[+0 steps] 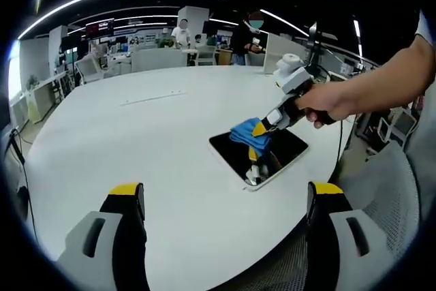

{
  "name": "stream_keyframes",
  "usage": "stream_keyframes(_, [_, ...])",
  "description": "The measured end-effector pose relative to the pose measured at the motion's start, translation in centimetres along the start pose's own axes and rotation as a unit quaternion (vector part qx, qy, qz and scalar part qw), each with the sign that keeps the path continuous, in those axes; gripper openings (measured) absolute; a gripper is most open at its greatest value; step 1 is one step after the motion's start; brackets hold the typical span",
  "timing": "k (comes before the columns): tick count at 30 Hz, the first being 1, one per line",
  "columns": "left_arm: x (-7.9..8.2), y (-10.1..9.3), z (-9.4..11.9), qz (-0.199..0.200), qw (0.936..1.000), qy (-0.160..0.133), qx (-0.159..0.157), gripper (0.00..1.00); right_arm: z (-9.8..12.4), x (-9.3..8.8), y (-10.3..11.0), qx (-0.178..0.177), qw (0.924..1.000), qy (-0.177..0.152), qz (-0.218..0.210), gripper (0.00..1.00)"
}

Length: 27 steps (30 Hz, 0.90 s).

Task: Wipe the mirror surface with the cleaning cloth until all visible marks leave the cleaned area.

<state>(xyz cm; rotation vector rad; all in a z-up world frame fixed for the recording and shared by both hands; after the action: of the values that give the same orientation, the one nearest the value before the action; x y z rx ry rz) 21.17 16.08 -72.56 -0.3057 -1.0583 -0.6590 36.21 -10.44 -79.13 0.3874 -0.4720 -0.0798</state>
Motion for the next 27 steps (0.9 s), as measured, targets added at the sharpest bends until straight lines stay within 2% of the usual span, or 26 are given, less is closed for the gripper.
stream_keyframes(12, [0.0,0.3,-0.1,0.001,1.0000,0.000,0.004,0.99,-0.7,1.7,0.2,-0.009,0.9999,-0.001,0.011,0.00])
stream_keyframes(18, [0.0,0.3,-0.1,0.001,1.0000,0.000,0.005,0.99,-0.9,2.0,0.2,-0.005,0.9999,-0.004,0.010,0.00])
stream_keyframes(27, [0.0,0.3,-0.1,0.000,1.0000,0.001,0.005,0.99,-1.4,2.3,-0.1,0.000,0.9999,0.008,0.010,0.00])
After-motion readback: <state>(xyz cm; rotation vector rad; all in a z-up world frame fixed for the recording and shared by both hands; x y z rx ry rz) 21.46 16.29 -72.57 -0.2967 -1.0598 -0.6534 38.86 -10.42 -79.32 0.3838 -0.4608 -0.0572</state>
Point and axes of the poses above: the point that each gripper's makers call its tool centre point, and the gripper's own axes: z roughly backward along the fingers, y roughly to its left, x roughly out of its top, the point moved 9 cm from there along z, roughly backward along the fingers, and after that the axes turned 12 degrees about -z, right-handed, at the moved point
